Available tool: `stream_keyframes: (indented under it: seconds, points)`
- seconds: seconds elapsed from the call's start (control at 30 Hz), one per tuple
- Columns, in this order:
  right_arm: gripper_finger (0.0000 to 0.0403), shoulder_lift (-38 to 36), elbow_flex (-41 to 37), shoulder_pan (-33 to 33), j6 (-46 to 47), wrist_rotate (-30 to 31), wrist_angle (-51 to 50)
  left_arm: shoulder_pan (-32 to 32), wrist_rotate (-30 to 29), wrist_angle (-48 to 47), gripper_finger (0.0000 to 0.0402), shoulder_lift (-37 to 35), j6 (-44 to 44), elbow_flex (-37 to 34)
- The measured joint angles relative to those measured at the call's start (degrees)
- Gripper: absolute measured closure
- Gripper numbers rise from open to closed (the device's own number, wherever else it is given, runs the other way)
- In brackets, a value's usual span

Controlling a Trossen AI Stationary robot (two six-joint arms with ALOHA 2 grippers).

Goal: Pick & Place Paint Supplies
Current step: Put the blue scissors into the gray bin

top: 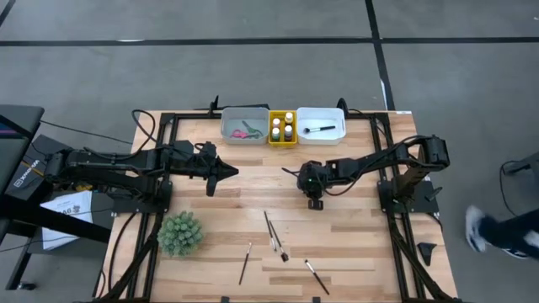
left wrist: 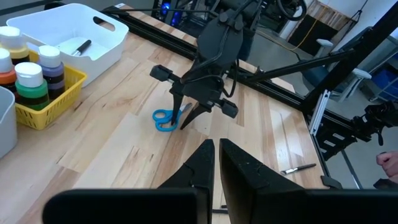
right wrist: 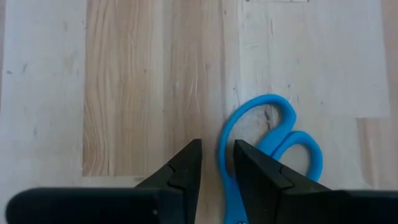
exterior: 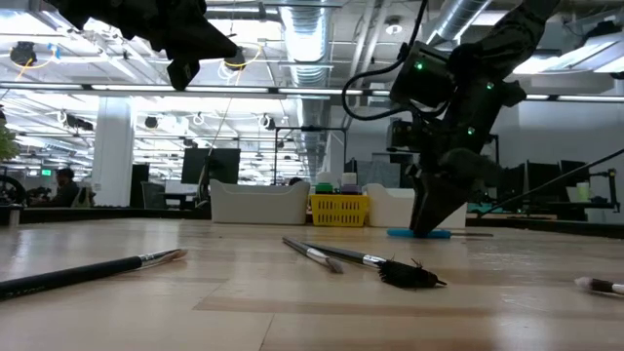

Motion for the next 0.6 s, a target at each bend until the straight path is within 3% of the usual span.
stream_keyframes:
  seconds: [0.27,0.6]
  points:
    - [0.0318,0.15,0.04,-0.03,0.40,-1.03,-1.00,0.01,0.02,0.00,0.0386,0.00,0.02,0.01]
    - [0.0391,0.26,0.07,-0.01,0.41,-2.63,-3.62,0.00,0.02,0.02,0.0386,0.00,-0.25,0.01]
